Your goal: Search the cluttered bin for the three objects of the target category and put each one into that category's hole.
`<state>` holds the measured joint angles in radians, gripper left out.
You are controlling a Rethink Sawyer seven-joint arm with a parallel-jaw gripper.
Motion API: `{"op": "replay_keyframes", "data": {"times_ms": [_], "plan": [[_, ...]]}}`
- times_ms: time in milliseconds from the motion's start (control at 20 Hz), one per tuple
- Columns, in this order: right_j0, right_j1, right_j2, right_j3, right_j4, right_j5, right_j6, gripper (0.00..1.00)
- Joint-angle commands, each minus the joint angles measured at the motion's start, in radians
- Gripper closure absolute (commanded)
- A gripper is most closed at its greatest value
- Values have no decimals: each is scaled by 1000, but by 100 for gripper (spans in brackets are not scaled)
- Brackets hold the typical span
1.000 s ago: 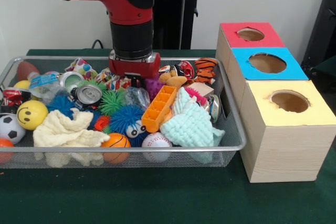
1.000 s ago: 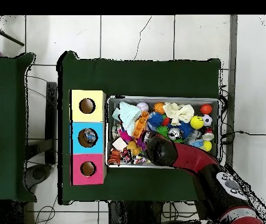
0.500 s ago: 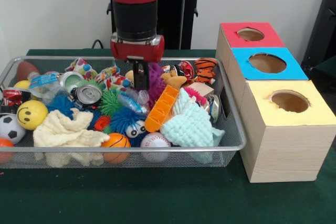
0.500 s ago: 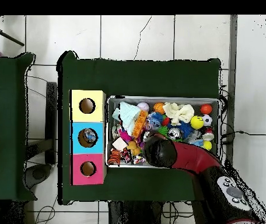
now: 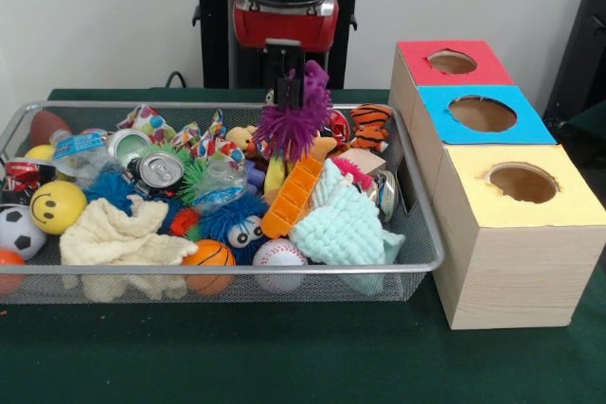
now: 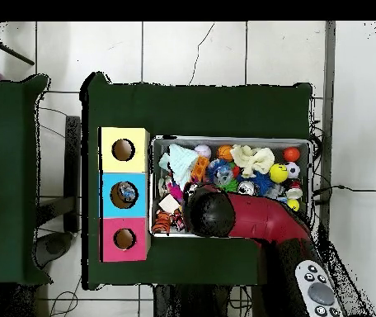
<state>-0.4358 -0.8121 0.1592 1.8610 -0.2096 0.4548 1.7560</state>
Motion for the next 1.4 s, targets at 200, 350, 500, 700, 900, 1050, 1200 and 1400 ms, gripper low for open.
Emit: {"op": "replay_keyframes", "data": {"times_ms": [200, 350, 500, 700, 900, 1050, 1200, 1400], "plan": [[-13, -10, 2, -1, 27, 46, 104, 100], [-25, 15, 8, 5, 22, 8, 105, 100], [-35, 37, 15, 10, 18, -22, 105, 100], [-31, 42, 11, 17, 23, -31, 123, 100], [18, 31, -37, 49, 54, -72, 229, 0], [52, 20, -63, 82, 83, -101, 281, 0], [86, 13, -93, 106, 110, -131, 308, 0], [120, 15, -124, 105, 158, -92, 297, 0]]}}
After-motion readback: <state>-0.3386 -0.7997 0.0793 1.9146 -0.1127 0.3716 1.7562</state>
